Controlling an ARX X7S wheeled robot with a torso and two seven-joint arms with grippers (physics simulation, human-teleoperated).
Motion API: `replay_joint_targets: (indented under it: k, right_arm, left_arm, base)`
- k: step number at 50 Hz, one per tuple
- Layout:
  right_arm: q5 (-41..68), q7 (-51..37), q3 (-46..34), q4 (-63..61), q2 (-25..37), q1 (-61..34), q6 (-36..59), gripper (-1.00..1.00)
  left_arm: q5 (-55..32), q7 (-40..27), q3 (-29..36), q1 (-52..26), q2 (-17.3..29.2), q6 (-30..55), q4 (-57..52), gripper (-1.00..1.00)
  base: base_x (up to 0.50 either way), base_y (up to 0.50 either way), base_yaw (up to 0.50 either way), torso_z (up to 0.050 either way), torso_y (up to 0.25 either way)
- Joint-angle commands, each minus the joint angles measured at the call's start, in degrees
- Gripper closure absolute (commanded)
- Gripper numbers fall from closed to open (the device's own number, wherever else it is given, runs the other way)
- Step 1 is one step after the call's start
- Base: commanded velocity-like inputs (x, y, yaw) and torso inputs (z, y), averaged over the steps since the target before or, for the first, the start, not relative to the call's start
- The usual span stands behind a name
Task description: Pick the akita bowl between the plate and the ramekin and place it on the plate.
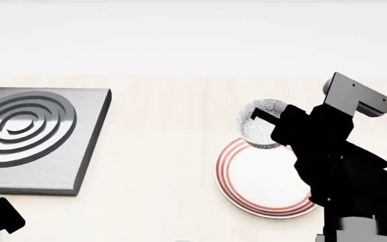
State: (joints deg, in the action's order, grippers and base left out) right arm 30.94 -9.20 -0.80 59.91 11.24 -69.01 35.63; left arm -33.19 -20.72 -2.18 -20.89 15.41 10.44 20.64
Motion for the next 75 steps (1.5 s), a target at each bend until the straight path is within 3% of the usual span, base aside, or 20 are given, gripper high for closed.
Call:
replay_joint_targets:
  k: [1, 22, 55, 75]
  right_arm:
    - [-1.68, 2.40, 1.07, 14.77, -1.39, -5.05, -8.62, 1.00]
    - [-9.82, 3.22, 10.08, 15.02, -2.49, -2.30, -8.46, 1.00]
    - [-23.53, -0.39, 33.50, 15.05, -4.97, 1.16, -16.47, 1.00]
    - [-28.86, -0.31, 38.92, 15.06, -5.62, 1.90, -16.02, 1.00]
  left_arm:
    - [-0.14, -0.15, 0.16, 0.10, 0.10, 0.03, -0.31, -1.00]
    - [-0.29, -0.11, 0.40, 0.07, 0.19, -0.32, 0.08, -1.00]
    - [-0.73, -0.50, 0.75, 0.24, 0.47, -0.22, -0.45, -1.00]
    - [-0.85, -0.42, 0.96, 0.10, 0.50, -0.61, -0.02, -1.00]
  base:
    - [0.00, 0.00, 0.00, 0.000, 0.000]
    - [0.00, 0.00, 0.00, 0.000, 0.000]
    - [0.00, 0.00, 0.00, 0.000, 0.001]
    - [0.00, 0.00, 0.00, 0.000, 0.000]
